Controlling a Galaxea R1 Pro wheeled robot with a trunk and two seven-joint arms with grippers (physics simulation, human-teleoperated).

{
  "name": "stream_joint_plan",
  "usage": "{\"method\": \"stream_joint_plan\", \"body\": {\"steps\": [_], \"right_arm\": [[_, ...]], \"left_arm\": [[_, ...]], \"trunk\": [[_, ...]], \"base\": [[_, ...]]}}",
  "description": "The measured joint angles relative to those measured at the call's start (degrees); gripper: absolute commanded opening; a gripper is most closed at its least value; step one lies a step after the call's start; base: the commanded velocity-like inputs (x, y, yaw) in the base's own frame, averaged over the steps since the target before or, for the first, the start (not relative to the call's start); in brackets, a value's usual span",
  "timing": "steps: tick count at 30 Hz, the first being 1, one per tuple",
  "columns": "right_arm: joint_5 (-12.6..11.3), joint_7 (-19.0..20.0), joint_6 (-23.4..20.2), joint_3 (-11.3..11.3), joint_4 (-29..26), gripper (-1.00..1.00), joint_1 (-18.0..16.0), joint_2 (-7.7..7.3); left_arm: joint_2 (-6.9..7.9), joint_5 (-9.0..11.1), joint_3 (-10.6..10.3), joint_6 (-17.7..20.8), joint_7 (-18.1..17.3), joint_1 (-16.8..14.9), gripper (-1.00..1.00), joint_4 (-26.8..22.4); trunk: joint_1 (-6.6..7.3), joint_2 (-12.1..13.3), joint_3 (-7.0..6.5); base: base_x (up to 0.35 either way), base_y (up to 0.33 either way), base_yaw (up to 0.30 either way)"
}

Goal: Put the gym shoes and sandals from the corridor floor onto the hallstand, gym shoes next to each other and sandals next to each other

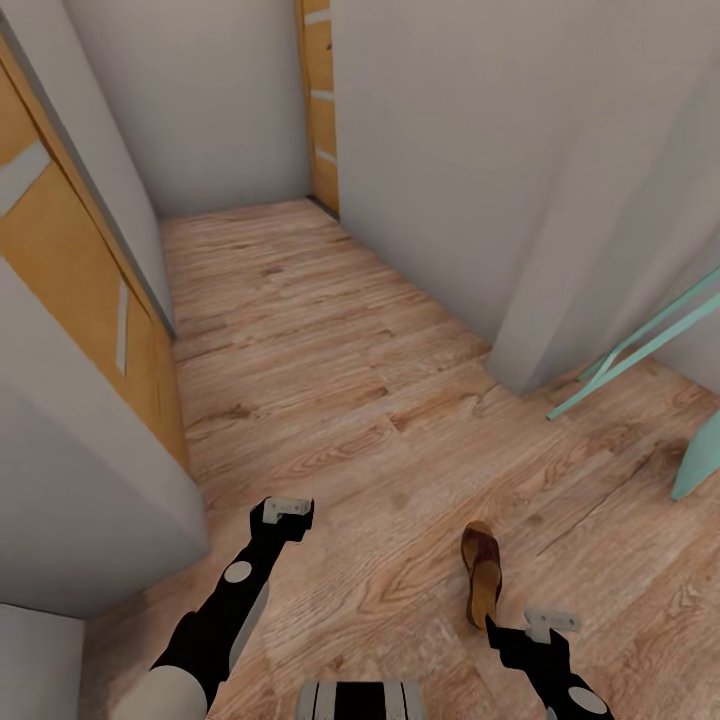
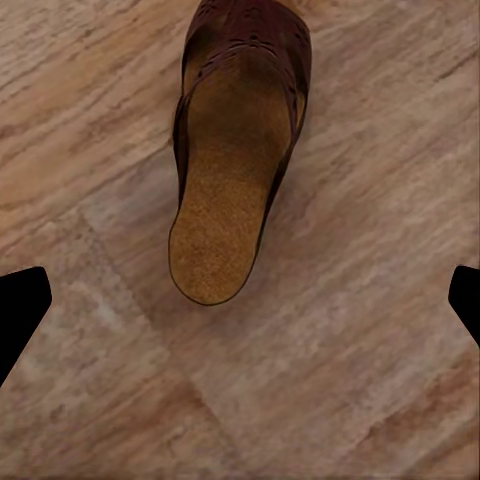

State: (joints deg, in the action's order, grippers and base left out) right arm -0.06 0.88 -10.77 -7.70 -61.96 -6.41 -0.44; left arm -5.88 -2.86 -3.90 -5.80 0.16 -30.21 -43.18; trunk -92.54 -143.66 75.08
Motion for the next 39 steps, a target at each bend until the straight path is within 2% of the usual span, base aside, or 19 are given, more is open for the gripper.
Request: {"method": "stream_joint_plan", "body": {"steps": [9, 21, 29, 39], "right_arm": [[0.0, 0.0, 0.0, 0.0, 0.0, 1.00, 0.0, 0.00], [0.0, 0.0, 0.0, 0.0, 0.0, 1.00, 0.0, 0.00], [0.0, 0.0, 0.0, 0.0, -0.2, 1.00, 0.0, 0.00], [0.0, 0.0, 0.0, -0.1, -0.3, 1.00, 0.0, -0.08]], "left_arm": [[0.00, 0.0, 0.0, 0.0, 0.0, 0.0, 1.00, 0.0], [0.00, 0.0, 0.0, -0.1, 0.0, 0.0, 1.00, -0.1], [-0.03, 0.0, -0.1, -1.7, 0.0, 0.0, 1.00, -2.8], [-0.09, 0.1, -0.1, -1.8, 0.0, 0.0, 1.00, -3.0]], "trunk": [[-0.23, -0.1, 2.82], [-0.54, -0.3, 6.54], [-0.75, -0.4, 8.77], [-0.77, -0.4, 9.11]], "base": [[0.000, 0.000, 0.037], [0.000, 0.000, 0.156], [0.000, 0.000, 0.106], [0.000, 0.000, -0.011]]}}
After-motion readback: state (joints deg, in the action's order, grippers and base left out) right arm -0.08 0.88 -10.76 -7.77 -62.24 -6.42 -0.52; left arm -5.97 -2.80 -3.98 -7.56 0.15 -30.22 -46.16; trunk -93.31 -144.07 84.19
